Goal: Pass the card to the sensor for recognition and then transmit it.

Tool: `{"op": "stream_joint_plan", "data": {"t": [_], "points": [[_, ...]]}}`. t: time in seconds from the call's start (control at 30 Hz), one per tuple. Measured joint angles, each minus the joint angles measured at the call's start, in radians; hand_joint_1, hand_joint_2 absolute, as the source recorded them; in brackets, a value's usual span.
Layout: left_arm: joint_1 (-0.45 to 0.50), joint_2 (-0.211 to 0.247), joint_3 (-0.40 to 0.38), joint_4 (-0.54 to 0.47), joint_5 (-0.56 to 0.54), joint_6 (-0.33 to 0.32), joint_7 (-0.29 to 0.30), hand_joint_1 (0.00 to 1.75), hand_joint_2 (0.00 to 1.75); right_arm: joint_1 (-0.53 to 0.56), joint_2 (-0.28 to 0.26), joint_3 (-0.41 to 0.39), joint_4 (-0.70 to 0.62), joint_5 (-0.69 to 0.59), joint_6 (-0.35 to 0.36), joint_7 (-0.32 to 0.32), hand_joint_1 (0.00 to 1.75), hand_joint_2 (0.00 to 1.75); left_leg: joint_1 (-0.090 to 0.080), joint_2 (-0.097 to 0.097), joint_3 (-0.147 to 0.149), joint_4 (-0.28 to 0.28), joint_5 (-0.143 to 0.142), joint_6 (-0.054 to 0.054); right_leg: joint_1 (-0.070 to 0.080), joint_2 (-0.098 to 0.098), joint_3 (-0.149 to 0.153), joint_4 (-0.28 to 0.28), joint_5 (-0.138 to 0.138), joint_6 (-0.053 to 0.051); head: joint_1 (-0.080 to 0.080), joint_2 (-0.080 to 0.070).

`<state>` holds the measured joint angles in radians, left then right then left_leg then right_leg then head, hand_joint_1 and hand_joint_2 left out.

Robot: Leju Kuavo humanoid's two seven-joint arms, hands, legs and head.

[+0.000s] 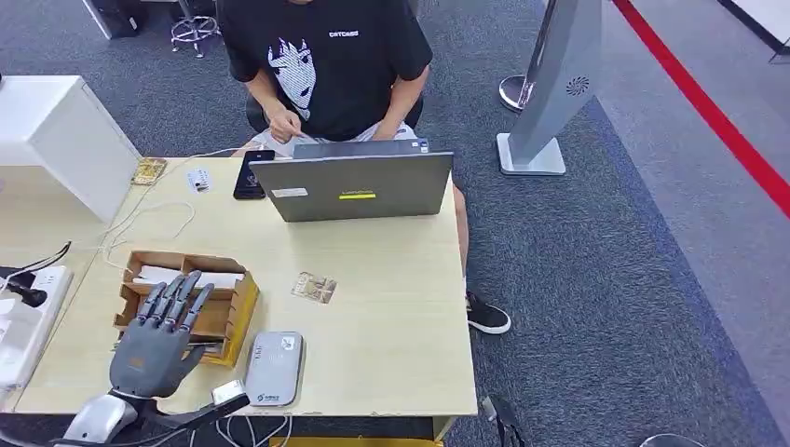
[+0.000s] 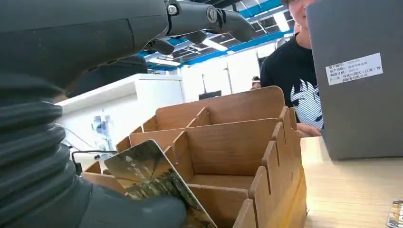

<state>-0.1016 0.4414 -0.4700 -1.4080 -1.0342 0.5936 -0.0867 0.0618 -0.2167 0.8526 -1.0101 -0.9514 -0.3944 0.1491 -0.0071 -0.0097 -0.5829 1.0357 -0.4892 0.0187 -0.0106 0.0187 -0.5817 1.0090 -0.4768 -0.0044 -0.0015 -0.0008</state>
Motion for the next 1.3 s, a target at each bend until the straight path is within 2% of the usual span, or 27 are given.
{"op": "stream_joint_plan", "data": {"t": [0.13,0.33,0.67,1.0,1.3], "points": [[0.006,0.008,-0.004,-0.021,-0.004,-0.026,0.011,0.00,1.75,0.007,0.000,0.000,-0.001,-0.002,-0.005,-0.005,0.00,1.75,0.000,0.000,0.000,0.000,0.000,0.000,0.000,0.000,0.000,0.000,0.000,0.000,0.000,0.000],[0.036,0.044,-0.022,-0.078,0.007,-0.084,0.032,0.00,1.75,0.026,0.000,0.000,-0.016,-0.018,-0.024,-0.020,0.00,1.75,0.000,0.000,0.000,0.000,0.000,0.000,0.000,0.000,0.000,0.000,0.000,0.000,0.000,0.000],[0.111,0.103,-0.029,-0.169,0.013,-0.104,0.048,0.00,1.75,0.051,-0.009,0.000,-0.048,-0.033,-0.048,-0.035,0.00,1.75,0.000,0.000,0.000,0.000,0.000,0.000,0.000,0.000,0.000,0.000,0.000,0.000,0.000,0.000],[0.130,0.117,-0.029,-0.196,0.015,-0.110,0.057,0.00,1.75,0.052,-0.014,0.000,-0.056,-0.045,-0.055,-0.040,0.00,1.75,0.000,0.000,0.000,0.000,0.000,0.000,0.000,0.000,0.000,0.000,0.000,0.000,0.000,0.000],[0.114,0.116,-0.016,-0.172,0.052,-0.111,0.073,0.00,1.75,0.040,-0.014,0.008,-0.056,-0.043,-0.045,-0.037,0.00,1.75,0.000,0.000,0.000,0.000,0.000,0.000,0.000,0.000,0.000,0.000,0.000,0.000,0.000,0.000]]}}
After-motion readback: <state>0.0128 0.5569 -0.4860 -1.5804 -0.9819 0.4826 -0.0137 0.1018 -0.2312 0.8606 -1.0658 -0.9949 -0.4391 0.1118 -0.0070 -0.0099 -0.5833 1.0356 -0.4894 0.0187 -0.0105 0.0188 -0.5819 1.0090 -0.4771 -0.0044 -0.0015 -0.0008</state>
